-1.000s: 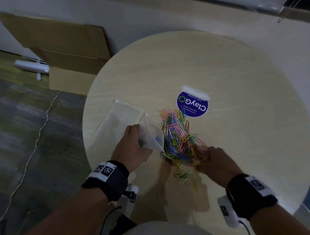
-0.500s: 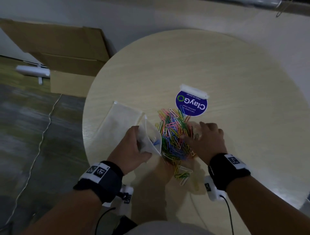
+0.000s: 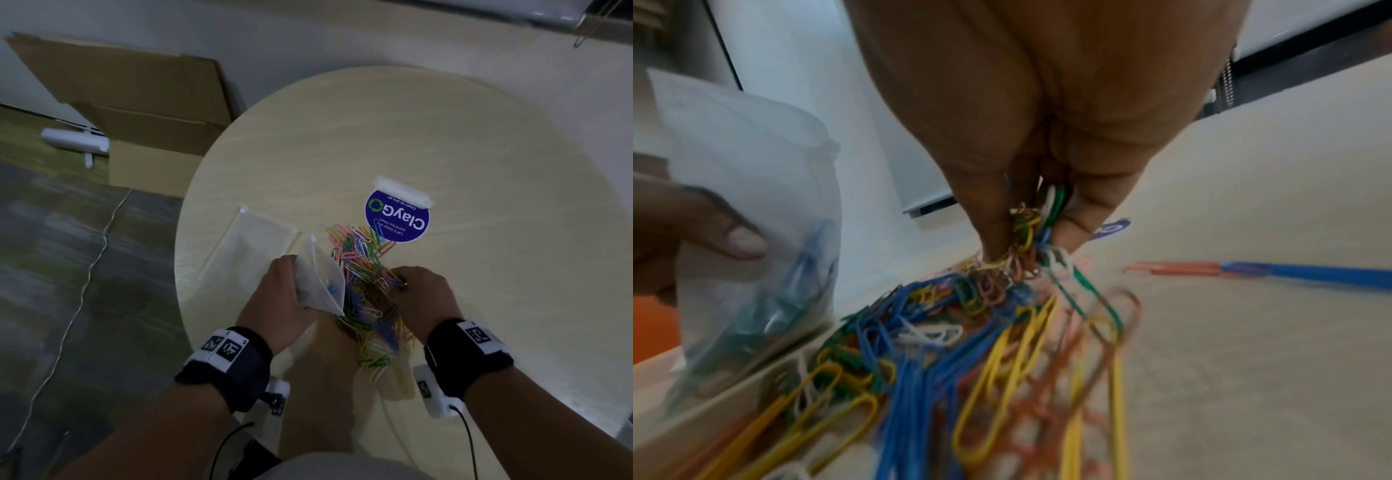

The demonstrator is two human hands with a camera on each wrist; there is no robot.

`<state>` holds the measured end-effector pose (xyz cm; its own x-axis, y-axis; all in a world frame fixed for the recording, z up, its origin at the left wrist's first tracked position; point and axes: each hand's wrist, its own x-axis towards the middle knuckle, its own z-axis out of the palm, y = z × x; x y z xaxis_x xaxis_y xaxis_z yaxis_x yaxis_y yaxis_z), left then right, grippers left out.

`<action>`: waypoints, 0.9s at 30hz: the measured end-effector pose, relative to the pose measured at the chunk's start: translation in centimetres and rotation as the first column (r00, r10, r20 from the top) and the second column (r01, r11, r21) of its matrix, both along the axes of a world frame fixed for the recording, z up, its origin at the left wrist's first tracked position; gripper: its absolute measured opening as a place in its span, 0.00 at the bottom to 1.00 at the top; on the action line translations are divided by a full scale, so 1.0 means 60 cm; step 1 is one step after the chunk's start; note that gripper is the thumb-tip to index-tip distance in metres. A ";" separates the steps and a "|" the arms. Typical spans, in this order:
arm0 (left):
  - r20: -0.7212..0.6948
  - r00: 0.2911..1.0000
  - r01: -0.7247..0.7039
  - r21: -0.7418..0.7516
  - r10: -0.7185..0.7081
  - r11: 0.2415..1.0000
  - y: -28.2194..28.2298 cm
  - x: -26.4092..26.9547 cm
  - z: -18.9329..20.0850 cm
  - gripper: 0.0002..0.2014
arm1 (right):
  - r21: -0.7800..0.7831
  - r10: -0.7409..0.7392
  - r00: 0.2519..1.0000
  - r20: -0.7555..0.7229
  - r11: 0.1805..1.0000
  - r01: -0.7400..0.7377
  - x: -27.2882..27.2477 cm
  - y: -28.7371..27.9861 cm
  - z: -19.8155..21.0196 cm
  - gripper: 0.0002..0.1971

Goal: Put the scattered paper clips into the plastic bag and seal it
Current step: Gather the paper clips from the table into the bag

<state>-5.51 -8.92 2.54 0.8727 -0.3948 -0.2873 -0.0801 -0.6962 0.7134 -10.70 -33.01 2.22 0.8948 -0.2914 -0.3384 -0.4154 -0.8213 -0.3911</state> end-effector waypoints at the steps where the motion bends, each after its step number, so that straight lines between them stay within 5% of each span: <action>1: 0.016 1.000 -0.009 0.007 0.009 1.000 -0.002 0.000 -0.001 0.35 | 0.012 -0.011 1.000 0.016 1.000 0.011 -0.001 -0.003 0.011 0.12; 13: 0.156 0.988 -0.038 0.147 0.015 0.988 -0.026 -0.001 -0.007 0.31 | 0.231 0.032 0.978 0.206 0.970 -0.081 0.016 0.013 0.181 0.07; 27: 0.157 0.988 -0.015 0.112 -0.003 0.994 -0.032 -0.006 -0.009 0.31 | 0.093 0.298 0.946 0.131 0.946 -0.311 0.066 0.083 0.156 0.14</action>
<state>-5.86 -10.85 1.99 0.9127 -0.3621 -0.1893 -0.1798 -0.7720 0.6096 -6.72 -28.02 11.55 0.9692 0.0341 -0.2440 -0.1000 -0.8505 -0.5164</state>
